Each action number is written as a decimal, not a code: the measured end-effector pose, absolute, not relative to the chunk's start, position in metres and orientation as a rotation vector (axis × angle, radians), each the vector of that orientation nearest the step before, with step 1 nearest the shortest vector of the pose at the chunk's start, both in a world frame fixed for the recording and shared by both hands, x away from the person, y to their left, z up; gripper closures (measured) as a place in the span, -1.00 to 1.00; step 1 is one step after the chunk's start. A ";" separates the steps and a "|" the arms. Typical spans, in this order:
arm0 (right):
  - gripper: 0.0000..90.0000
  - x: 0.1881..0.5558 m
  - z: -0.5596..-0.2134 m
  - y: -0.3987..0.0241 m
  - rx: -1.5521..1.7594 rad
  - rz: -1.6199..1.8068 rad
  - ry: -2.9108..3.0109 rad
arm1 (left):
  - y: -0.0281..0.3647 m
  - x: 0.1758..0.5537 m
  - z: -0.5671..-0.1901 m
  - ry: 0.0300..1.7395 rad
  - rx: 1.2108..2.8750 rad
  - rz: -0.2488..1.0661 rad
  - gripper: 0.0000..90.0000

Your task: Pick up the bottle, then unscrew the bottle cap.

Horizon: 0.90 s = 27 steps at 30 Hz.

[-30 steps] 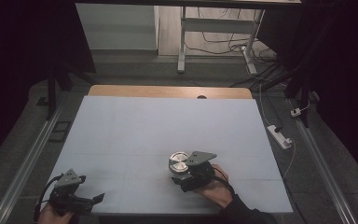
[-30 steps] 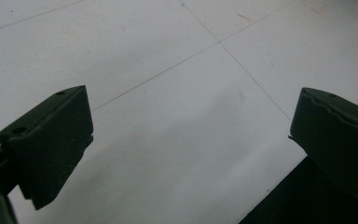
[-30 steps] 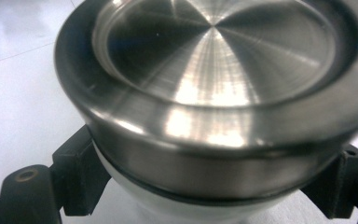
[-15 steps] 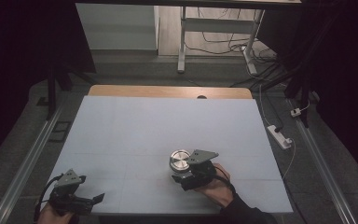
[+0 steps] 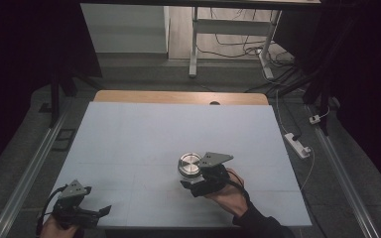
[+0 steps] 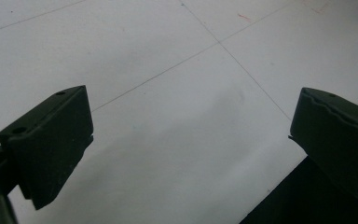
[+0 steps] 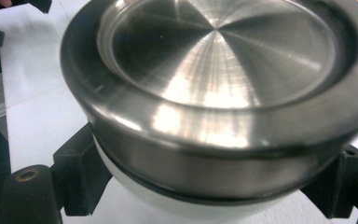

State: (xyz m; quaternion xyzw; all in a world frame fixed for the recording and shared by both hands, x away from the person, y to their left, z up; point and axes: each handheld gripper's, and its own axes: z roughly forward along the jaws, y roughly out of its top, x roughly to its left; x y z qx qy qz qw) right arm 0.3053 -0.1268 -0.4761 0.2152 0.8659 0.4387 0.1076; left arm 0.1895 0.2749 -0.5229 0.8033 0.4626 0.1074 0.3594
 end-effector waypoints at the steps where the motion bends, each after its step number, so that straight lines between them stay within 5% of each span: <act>1: -0.67 0.307 -0.473 -0.125 0.635 1.306 2.555 | 0.275 0.190 -0.523 1.194 2.071 0.277 -0.99; 27: -0.67 0.308 -0.465 -0.112 0.583 1.308 2.576 | 0.269 0.194 -0.519 1.125 2.065 0.210 -1.00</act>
